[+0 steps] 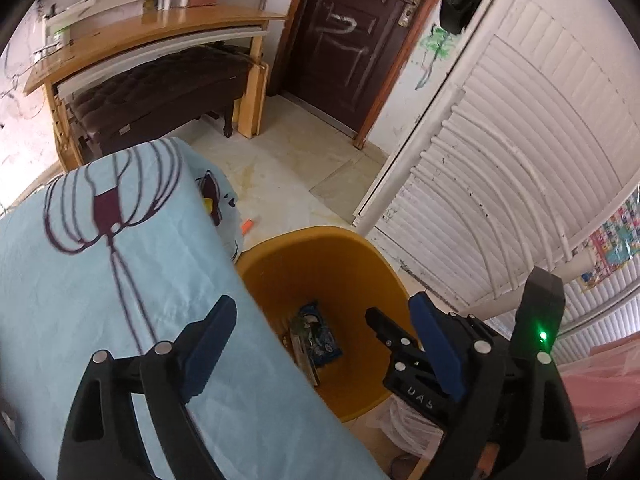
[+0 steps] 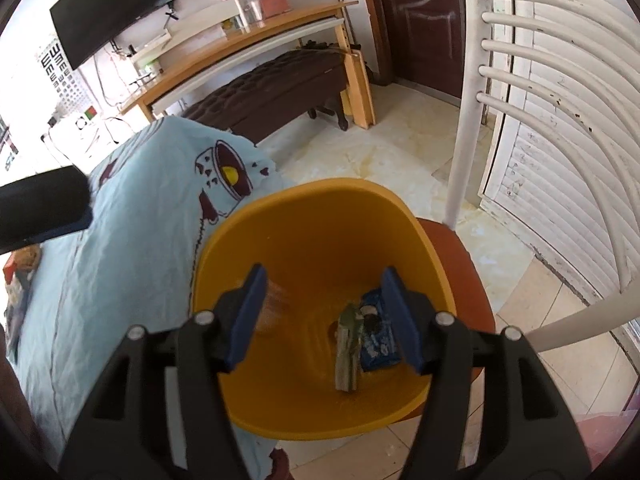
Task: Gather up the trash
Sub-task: 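Open both tools to drop the tissue pack and tube into the bucket, then move both open tools back over the remaining trash on the table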
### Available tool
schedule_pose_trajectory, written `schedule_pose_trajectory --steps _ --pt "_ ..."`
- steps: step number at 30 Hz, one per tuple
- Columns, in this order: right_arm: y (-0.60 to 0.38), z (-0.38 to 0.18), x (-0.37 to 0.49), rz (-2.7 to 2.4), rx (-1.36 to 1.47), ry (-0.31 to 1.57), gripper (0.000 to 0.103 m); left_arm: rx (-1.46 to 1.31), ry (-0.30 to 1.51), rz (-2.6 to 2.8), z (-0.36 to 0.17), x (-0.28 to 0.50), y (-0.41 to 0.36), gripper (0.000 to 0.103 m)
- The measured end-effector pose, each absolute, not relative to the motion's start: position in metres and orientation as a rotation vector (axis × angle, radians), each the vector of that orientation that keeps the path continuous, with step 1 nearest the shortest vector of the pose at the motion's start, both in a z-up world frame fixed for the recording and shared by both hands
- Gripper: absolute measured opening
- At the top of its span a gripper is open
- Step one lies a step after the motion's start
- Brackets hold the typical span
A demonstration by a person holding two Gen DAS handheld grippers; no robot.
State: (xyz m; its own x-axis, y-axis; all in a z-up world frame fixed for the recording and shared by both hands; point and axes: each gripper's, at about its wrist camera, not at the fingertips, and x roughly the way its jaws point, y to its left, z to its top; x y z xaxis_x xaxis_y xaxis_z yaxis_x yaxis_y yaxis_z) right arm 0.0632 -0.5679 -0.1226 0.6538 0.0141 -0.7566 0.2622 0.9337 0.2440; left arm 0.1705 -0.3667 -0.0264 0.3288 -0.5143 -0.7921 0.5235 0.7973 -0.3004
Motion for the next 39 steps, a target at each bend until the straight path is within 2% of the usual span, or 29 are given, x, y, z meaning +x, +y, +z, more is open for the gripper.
schedule_pose_trajectory --steps 5,8,17,23,26,29,39 --pt "-0.564 -0.11 0.058 -0.117 0.355 0.81 0.058 -0.073 1.011 -0.67 -0.015 0.158 -0.328 0.084" --pt "-0.557 -0.093 0.053 -0.095 0.343 0.764 0.072 -0.088 0.964 -0.638 -0.002 0.146 -0.296 0.084" --pt "-0.499 -0.044 0.057 0.008 0.242 0.703 0.078 -0.13 0.841 -0.467 0.041 0.131 -0.194 0.087" --pt "-0.445 -0.022 0.069 0.116 0.176 0.693 0.078 -0.186 0.8 -0.312 0.056 0.136 -0.121 0.088" --pt "-0.408 -0.013 0.075 0.201 0.135 0.696 0.078 -0.216 0.803 -0.247 0.057 0.139 -0.081 0.088" --pt "-0.381 -0.01 0.077 0.269 0.113 0.704 0.086 -0.227 0.81 -0.195 0.053 0.141 -0.053 0.088" --pt "-0.282 -0.019 0.096 0.497 0.057 0.817 0.088 -0.198 0.871 -0.057 0.031 0.163 0.006 0.088"
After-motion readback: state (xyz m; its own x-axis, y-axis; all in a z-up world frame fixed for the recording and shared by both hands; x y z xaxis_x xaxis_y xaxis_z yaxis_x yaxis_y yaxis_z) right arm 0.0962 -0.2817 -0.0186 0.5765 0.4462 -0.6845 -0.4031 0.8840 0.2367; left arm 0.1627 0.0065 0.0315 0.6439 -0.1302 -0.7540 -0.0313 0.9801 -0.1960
